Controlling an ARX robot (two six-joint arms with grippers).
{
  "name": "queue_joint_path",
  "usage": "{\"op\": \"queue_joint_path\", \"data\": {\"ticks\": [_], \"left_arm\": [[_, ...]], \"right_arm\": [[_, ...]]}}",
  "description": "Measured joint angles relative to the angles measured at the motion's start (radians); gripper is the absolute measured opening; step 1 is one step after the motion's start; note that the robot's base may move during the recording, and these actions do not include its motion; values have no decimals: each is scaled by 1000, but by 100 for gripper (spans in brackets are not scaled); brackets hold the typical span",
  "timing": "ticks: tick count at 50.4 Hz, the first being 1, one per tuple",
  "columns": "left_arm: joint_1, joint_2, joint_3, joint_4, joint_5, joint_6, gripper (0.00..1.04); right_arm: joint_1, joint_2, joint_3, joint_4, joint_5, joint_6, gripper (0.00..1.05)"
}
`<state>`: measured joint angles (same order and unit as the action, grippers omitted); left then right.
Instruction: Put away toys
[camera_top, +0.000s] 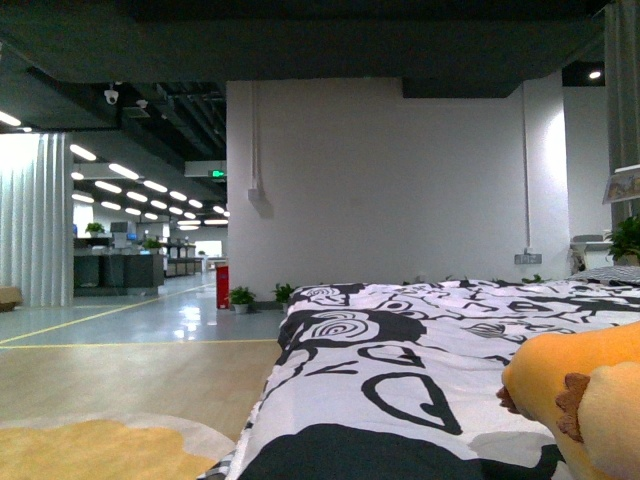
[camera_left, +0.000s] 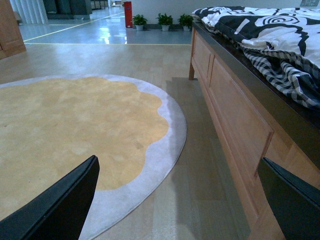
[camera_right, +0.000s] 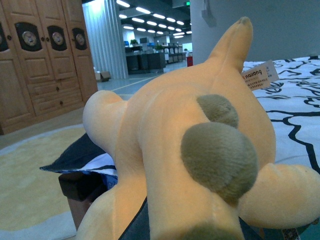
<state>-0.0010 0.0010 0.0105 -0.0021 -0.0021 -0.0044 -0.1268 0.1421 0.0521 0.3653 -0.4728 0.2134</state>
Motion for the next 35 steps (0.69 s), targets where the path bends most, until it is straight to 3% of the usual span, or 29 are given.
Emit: {"op": "queue_joint_path", "data": {"ticks": [35], "left_arm": [[0, 1, 0, 0, 2, 0, 98]], "right_arm": [[-2, -2, -2, -1, 5, -1, 7]]}}
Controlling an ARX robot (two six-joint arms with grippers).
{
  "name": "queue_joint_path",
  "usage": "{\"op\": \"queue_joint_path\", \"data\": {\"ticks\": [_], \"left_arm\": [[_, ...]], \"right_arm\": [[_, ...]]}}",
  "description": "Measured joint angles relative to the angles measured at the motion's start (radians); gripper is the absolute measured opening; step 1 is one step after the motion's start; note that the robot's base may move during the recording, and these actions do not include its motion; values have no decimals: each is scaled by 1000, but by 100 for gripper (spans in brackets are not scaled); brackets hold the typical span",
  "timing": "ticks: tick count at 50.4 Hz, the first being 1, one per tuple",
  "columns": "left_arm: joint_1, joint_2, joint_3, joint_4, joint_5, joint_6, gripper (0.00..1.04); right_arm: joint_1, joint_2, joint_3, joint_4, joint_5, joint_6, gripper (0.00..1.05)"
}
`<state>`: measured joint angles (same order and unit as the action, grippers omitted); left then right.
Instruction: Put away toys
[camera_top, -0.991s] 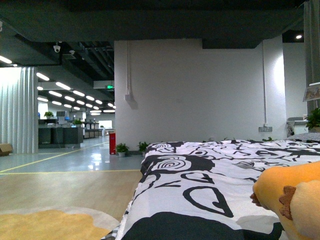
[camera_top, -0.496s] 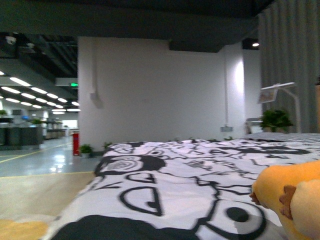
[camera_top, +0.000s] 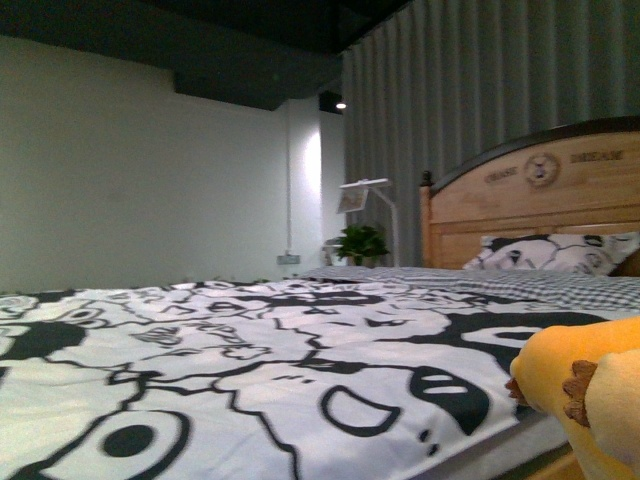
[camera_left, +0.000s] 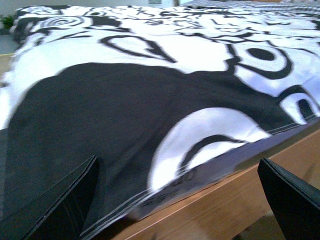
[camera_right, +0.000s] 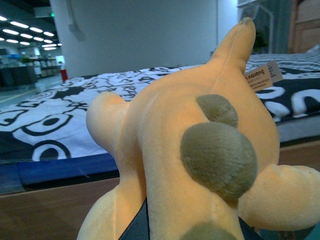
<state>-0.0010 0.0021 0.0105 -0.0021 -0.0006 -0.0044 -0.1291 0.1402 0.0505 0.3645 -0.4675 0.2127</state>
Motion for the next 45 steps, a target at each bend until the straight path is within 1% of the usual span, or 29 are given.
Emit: {"op": "queue_joint_path", "data": {"ticks": [45], "left_arm": [[0, 0, 0, 0, 0, 0, 98]], "right_arm": [[-1, -3, -1, 0, -1, -1, 7]]}}
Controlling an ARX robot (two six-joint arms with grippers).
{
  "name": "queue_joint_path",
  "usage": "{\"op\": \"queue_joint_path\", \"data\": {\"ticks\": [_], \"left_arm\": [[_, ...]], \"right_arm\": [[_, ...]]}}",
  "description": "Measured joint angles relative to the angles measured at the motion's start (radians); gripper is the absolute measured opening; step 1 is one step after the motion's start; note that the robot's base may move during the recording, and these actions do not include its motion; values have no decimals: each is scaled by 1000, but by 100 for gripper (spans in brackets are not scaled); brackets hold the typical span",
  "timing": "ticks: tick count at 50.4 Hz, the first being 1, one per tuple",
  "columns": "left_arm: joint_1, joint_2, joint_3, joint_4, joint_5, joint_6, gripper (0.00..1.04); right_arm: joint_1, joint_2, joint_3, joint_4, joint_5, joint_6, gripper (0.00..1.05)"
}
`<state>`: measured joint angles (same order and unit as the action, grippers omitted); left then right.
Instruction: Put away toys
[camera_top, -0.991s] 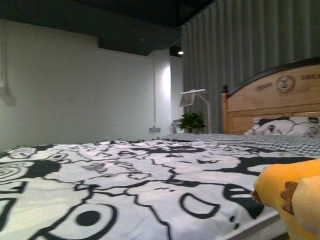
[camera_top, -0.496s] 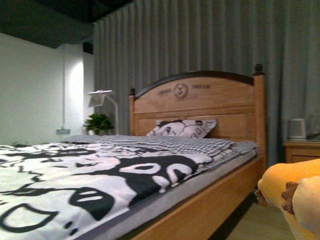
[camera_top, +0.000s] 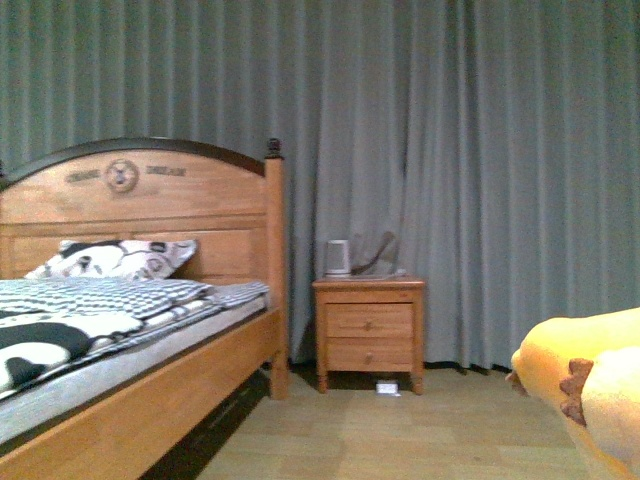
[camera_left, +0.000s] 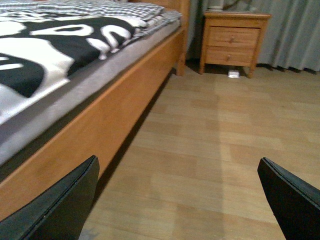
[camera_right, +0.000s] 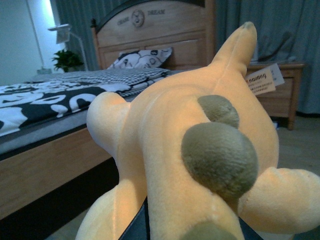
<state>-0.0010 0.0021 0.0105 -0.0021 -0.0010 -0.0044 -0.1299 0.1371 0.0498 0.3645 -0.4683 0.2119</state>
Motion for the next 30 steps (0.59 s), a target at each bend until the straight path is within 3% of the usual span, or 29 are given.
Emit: {"op": "queue_joint_path", "data": {"ticks": [30], "left_arm": [[-1, 0, 0, 0, 1, 0, 98]], "right_arm": [[0, -1, -1, 0, -3, 0, 7]]}}
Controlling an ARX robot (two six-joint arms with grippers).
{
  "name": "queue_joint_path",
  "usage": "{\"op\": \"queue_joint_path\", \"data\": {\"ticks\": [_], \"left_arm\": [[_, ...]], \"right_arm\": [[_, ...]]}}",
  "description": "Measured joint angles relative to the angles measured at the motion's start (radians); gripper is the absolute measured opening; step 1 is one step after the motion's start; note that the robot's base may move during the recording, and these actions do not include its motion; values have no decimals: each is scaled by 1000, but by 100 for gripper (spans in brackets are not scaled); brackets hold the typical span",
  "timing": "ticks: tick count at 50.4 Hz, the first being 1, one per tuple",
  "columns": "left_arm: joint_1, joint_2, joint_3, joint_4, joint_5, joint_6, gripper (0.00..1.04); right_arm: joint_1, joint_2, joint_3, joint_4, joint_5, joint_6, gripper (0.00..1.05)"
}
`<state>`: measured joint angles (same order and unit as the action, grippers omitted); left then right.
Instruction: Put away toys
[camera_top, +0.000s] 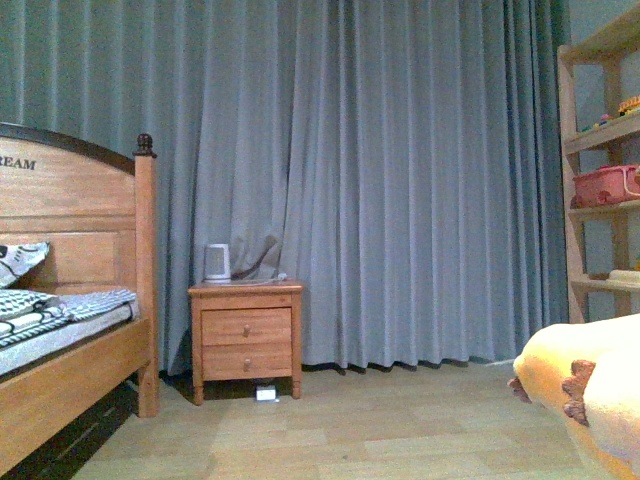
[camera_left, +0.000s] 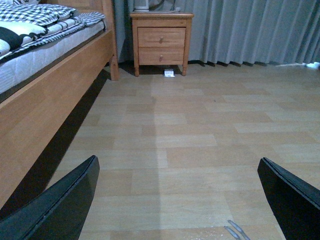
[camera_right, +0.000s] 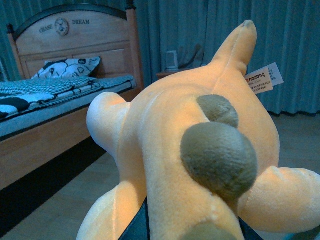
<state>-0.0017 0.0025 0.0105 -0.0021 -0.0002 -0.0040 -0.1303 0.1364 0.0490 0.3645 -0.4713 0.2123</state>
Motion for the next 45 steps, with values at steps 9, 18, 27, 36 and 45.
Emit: {"op": "queue_joint_path", "data": {"ticks": [9, 18, 27, 36, 45], "left_arm": [[0, 0, 0, 0, 0, 0, 98], [0, 0, 0, 0, 0, 0, 98], [0, 0, 0, 0, 0, 0, 98], [0, -1, 0, 0, 0, 0, 98], [0, -1, 0, 0, 0, 0, 98]], "right_arm": [[0, 0, 0, 0, 1, 0, 7], [0, 0, 0, 0, 1, 0, 7], [0, 0, 0, 0, 1, 0, 7], [0, 0, 0, 0, 2, 0, 7], [0, 0, 0, 0, 3, 0, 7]]}}
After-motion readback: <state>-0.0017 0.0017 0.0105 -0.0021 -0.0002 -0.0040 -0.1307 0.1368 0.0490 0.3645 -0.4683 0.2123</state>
